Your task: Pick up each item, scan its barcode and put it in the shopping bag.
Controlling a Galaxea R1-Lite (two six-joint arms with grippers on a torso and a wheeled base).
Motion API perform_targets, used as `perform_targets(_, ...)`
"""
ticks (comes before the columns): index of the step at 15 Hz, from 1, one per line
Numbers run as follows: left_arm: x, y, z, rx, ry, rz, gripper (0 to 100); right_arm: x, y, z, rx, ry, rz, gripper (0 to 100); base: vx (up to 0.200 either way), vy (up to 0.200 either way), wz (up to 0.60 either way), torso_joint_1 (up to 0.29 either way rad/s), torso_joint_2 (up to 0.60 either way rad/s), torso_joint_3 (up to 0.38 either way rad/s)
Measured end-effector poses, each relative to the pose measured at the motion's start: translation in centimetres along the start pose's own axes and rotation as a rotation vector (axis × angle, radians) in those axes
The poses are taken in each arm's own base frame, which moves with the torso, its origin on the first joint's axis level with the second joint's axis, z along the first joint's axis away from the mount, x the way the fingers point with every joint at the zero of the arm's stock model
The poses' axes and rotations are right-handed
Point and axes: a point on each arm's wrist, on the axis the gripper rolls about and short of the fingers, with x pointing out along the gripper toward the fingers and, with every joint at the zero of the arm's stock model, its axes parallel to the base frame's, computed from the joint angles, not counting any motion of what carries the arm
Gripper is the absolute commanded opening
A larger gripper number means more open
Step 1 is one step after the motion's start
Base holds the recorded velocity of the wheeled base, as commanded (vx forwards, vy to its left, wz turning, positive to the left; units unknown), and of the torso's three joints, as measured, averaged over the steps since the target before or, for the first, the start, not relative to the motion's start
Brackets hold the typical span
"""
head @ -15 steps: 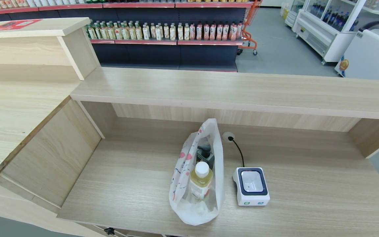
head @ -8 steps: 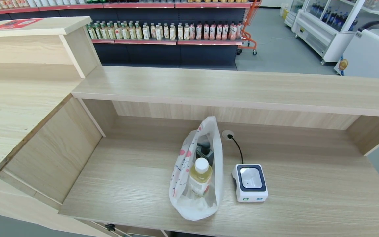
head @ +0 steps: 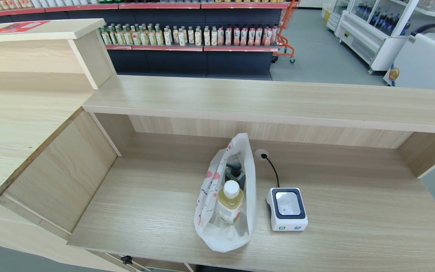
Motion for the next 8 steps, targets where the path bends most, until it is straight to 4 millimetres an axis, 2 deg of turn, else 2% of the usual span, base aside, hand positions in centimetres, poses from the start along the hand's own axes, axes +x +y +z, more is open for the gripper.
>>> perform_targets(8,0.0,0.0,0.0,0.0,0.0,0.0,100,0.01,0.0,0.0,0.001,0.001,0.001,0,0.0,0.0,0.0,0.0,0.0,0.0)
